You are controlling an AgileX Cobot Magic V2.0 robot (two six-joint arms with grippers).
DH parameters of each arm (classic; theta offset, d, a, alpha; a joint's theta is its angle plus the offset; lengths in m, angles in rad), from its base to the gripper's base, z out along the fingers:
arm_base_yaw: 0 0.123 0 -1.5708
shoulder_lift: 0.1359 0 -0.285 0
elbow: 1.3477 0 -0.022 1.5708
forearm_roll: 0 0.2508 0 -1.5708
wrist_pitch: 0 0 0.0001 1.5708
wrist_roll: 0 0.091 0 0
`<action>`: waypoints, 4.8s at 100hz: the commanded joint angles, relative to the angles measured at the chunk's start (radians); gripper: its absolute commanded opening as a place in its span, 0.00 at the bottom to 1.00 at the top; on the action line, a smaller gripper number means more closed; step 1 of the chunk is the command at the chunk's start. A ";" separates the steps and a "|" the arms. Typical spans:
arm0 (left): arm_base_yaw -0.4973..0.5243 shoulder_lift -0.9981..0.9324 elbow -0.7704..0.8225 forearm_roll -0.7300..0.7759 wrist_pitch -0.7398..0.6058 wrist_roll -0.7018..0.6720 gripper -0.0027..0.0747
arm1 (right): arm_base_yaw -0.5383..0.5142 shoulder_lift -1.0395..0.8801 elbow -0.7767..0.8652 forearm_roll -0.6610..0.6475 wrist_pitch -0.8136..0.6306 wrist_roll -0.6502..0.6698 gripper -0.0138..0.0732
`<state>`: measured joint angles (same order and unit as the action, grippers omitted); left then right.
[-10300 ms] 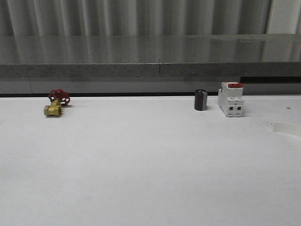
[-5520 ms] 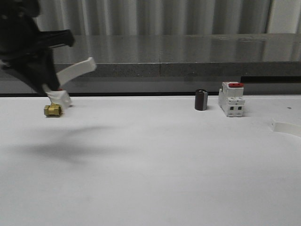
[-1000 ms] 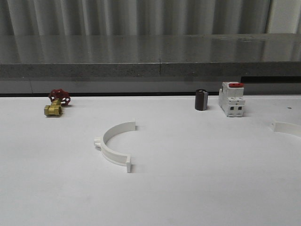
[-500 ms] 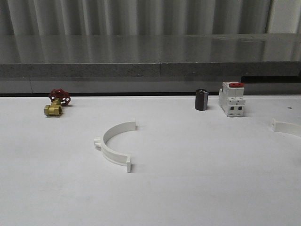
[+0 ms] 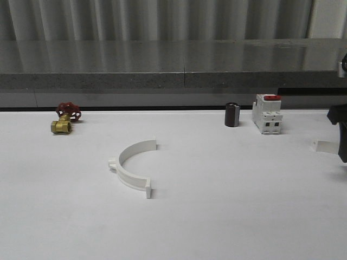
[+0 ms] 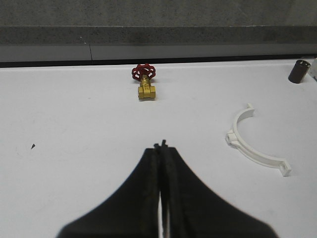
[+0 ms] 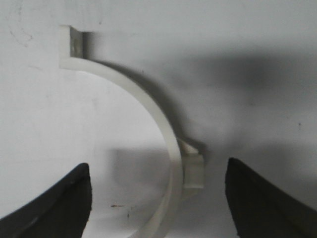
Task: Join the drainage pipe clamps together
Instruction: 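Lower the right gripper and grasp the other white clamp half's end, then lift the clamp half with the right gripper toward the placed half, then lower the clamp half against the placed half, closing the ring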
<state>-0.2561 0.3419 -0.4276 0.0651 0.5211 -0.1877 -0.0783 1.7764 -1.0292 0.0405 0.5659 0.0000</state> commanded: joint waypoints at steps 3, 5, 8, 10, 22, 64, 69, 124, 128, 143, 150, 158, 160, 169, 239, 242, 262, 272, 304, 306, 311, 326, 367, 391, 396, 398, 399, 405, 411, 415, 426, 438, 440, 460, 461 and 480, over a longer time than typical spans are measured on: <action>0.004 0.006 -0.028 0.002 -0.073 0.001 0.01 | -0.007 -0.040 -0.028 -0.006 -0.025 -0.009 0.81; 0.004 0.006 -0.028 0.002 -0.073 0.001 0.01 | -0.007 -0.040 -0.028 -0.006 -0.025 -0.009 0.81; 0.004 0.006 -0.028 0.002 -0.073 0.001 0.01 | -0.007 -0.040 -0.028 -0.006 -0.028 -0.009 0.81; 0.004 0.006 -0.028 0.002 -0.073 0.001 0.01 | -0.007 -0.040 -0.028 -0.006 -0.028 -0.009 0.81; 0.004 0.006 -0.028 0.002 -0.073 0.001 0.01 | -0.009 -0.040 -0.028 -0.006 -0.029 -0.009 0.81; 0.004 0.006 -0.028 0.002 -0.073 0.001 0.01 | -0.024 -0.030 -0.028 -0.006 -0.033 -0.009 0.81; 0.004 0.006 -0.028 0.002 -0.073 0.001 0.01 | -0.024 -0.022 -0.028 -0.005 -0.033 -0.009 0.81; 0.004 0.006 -0.028 0.002 -0.073 0.001 0.01 | -0.024 -0.002 -0.028 0.025 -0.004 -0.008 0.24; 0.004 0.006 -0.028 0.002 -0.073 0.001 0.01 | -0.024 -0.002 -0.028 0.027 -0.001 -0.008 0.21; 0.004 0.006 -0.028 0.002 -0.073 0.001 0.01 | -0.024 -0.006 -0.028 0.028 0.006 -0.008 0.19; 0.004 0.006 -0.028 0.002 -0.073 0.001 0.01 | -0.024 -0.006 -0.028 0.028 0.012 -0.008 0.19; 0.004 0.006 -0.028 0.002 -0.073 0.001 0.01 | -0.024 -0.006 -0.028 0.028 0.002 -0.008 0.19; 0.004 0.006 -0.028 0.002 -0.073 0.001 0.01 | -0.024 -0.006 -0.028 0.028 -0.001 -0.008 0.19; 0.004 0.006 -0.028 0.002 -0.073 0.001 0.01 | -0.024 -0.006 -0.028 0.030 -0.011 -0.008 0.19; 0.004 0.006 -0.028 0.002 -0.073 0.001 0.01 | 0.327 -0.015 -0.256 -0.031 0.122 0.461 0.19; 0.004 0.006 -0.028 0.002 -0.073 0.001 0.01 | 0.354 -0.011 -0.261 -0.067 0.123 0.513 0.19; 0.004 0.006 -0.028 0.002 -0.073 0.001 0.01 | 0.476 0.056 -0.325 -0.225 0.167 0.727 0.19; 0.004 0.006 -0.028 0.002 -0.073 0.001 0.01 | 0.516 0.089 -0.354 -0.235 0.168 0.767 0.19; 0.004 0.006 -0.028 0.002 -0.073 0.001 0.01 | 0.626 0.190 -0.440 -0.260 0.181 0.858 0.19; 0.004 0.006 -0.028 0.002 -0.073 0.001 0.01 | 0.630 0.196 -0.445 -0.260 0.184 0.860 0.19; 0.004 0.006 -0.028 0.002 -0.073 0.001 0.01 | 0.637 0.210 -0.456 -0.261 0.192 0.868 0.19; 0.004 0.006 -0.028 0.002 -0.073 0.001 0.01 | 0.655 0.237 -0.481 -0.271 0.201 0.889 0.19; 0.004 0.006 -0.028 0.002 -0.073 0.001 0.01 | 0.669 0.240 -0.484 -0.272 0.192 0.921 0.19; 0.004 0.006 -0.028 0.002 -0.073 0.001 0.01 | 0.684 0.245 -0.484 -0.272 0.173 0.929 0.19; 0.004 0.006 -0.028 0.002 -0.073 0.001 0.01 | 0.685 0.250 -0.484 -0.272 0.173 0.935 0.19; 0.004 0.006 -0.028 0.002 -0.073 0.001 0.01 | 0.685 0.253 -0.484 -0.272 0.173 0.936 0.19; 0.004 0.006 -0.028 0.002 -0.073 0.001 0.01 | 0.685 0.254 -0.484 -0.271 0.173 0.936 0.19; 0.004 0.006 -0.028 0.002 -0.073 0.001 0.01 | 0.685 0.263 -0.484 -0.267 0.173 0.936 0.19; 0.004 0.006 -0.028 0.002 -0.073 0.001 0.01 | 0.686 0.270 -0.485 -0.257 0.172 0.936 0.19; 0.004 0.006 -0.028 0.002 -0.073 0.001 0.01 | 0.686 0.274 -0.486 -0.248 0.172 0.936 0.19; 0.004 0.006 -0.028 0.002 -0.073 0.001 0.01 | 0.686 0.276 -0.486 -0.241 0.164 0.936 0.19; 0.004 0.006 -0.028 0.002 -0.073 0.001 0.01 | 0.686 0.276 -0.487 -0.217 0.141 0.936 0.20; 0.004 0.006 -0.028 0.002 -0.073 0.001 0.01 | 0.686 0.276 -0.487 -0.215 0.138 0.936 0.20; 0.004 0.006 -0.028 0.002 -0.073 0.001 0.01 | 0.686 0.276 -0.487 -0.210 0.140 0.936 0.21; 0.004 0.006 -0.028 0.002 -0.073 0.001 0.01 | 0.686 0.276 -0.487 -0.210 0.142 0.936 0.21; 0.004 0.006 -0.028 0.002 -0.073 0.001 0.01 | 0.686 0.276 -0.487 -0.210 0.146 0.935 0.41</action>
<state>-0.2561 0.3419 -0.4266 0.0651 0.5211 -0.1877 0.6063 2.0977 -1.4918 -0.1674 0.7214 0.9365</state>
